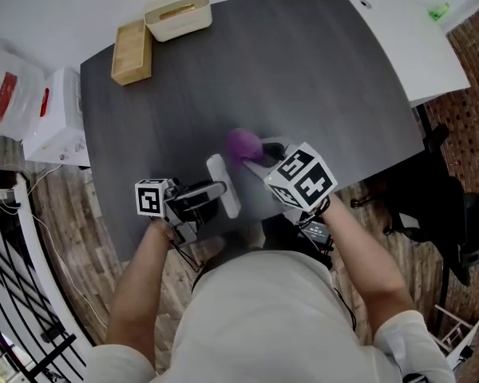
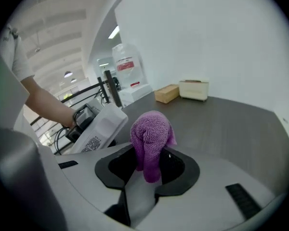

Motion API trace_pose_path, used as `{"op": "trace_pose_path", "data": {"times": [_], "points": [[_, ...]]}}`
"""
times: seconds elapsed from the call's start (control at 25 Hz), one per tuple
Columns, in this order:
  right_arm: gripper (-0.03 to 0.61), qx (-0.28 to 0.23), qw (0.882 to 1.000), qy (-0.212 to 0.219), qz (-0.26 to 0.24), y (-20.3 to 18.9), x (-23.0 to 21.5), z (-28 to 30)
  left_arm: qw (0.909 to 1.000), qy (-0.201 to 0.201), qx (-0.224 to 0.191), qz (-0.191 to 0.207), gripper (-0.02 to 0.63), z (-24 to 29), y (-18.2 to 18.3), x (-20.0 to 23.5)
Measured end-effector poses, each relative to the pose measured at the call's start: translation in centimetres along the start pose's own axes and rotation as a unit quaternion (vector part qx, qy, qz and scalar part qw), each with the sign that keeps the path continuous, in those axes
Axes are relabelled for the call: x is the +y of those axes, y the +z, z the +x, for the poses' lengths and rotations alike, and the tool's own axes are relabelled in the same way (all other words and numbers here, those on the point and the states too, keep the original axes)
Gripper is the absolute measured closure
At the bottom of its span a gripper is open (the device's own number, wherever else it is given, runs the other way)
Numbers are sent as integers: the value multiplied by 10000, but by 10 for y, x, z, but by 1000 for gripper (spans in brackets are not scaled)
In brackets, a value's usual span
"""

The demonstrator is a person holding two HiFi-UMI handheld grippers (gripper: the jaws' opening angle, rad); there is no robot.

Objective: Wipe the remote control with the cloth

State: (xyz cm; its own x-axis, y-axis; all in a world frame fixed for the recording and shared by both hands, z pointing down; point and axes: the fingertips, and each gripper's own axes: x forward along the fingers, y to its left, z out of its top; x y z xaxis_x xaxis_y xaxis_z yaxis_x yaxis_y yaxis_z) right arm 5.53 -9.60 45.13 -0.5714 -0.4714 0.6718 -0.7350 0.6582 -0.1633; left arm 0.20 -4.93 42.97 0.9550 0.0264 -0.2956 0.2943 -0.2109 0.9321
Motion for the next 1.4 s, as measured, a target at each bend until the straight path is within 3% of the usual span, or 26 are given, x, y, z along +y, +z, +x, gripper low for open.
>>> {"op": "trace_pose_path", "data": {"times": [0.12, 0.24, 0.36, 0.64, 1.12, 1.4], "points": [[457, -99, 9950, -117, -983, 31, 14, 7, 9997, -22, -221, -43, 382, -2, 3, -1], [457, -167, 9800, -293, -1959, 48, 32, 12, 9994, 105, -324, -47, 382, -3, 6, -1], [458, -233, 9680, -438, -2461, 50, 46, 13, 9994, 146, -323, -42, 382, -7, 5, -4], [459, -175, 9574, -440, -2849, 36, 63, 7, 9981, 104, -587, -141, 382, -17, 10, -5], [459, -160, 9614, -530, -2695, 25, 58, -1, 9965, 18, -830, -107, 383, -11, 26, -1], [459, -48, 9520, -762, -2966, 24, 50, -2, 9955, 4, -935, -144, 383, -7, 31, 5]]}}
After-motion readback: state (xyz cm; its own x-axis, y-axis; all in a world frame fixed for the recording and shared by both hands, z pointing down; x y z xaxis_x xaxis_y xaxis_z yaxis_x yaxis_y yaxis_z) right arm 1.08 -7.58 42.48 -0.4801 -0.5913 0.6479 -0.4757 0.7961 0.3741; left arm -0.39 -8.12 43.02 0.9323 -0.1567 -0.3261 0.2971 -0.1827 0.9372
